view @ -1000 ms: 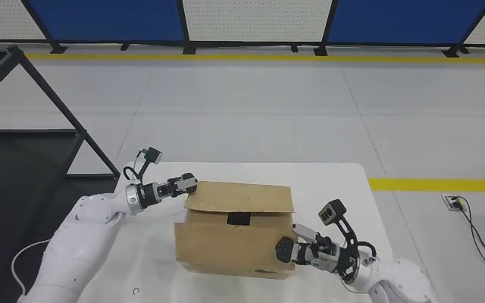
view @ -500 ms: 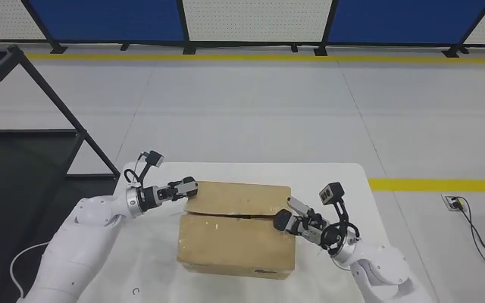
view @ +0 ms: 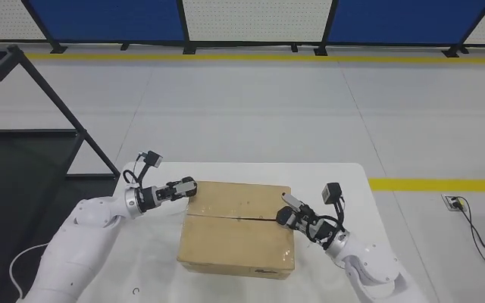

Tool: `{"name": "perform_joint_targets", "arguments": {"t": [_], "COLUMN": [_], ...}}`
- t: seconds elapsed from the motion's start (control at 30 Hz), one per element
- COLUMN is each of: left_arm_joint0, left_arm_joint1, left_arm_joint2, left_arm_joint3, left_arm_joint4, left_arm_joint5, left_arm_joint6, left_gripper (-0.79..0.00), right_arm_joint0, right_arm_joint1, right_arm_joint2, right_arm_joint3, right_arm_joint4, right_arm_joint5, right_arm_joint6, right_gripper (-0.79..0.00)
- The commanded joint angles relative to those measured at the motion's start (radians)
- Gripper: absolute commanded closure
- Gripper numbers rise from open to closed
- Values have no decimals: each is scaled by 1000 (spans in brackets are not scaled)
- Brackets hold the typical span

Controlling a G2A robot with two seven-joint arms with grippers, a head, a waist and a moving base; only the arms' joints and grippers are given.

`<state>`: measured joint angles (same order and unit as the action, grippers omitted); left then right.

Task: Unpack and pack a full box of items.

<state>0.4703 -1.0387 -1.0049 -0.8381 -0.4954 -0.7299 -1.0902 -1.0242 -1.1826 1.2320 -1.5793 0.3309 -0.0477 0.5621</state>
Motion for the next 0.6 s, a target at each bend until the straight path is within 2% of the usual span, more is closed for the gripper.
{"name": "perform_joint_targets", "arguments": {"t": [0.0,0.3,0.47,0.57], "left_arm_joint0": [-2,-1,5,1], "left_arm_joint1": [-2,-3,-5,-4], "left_arm_joint2": [-3,-69,-126,-144], "left_arm_joint3": [10,73,117,140], "left_arm_joint4": [-19,-194,-381,-411], "left_arm_joint5": [-1,22,131,148], "left_arm_joint6": [1,13,-10,-18], "left_gripper": [-785,-785,-785,-785], "right_arm_joint0": [-2,-5,-8,-8], "right_arm_joint1": [-1,-4,-4,-5], "right_arm_joint2": [-4,-2,1,1], "right_arm_joint3": [0,22,24,35], "right_arm_joint4": [1,17,13,11], "right_arm_joint5": [8,-3,-7,-4], "right_arm_joint6": [-2,9,16,13], "right_gripper": [-785,-785,-785,-785]}}
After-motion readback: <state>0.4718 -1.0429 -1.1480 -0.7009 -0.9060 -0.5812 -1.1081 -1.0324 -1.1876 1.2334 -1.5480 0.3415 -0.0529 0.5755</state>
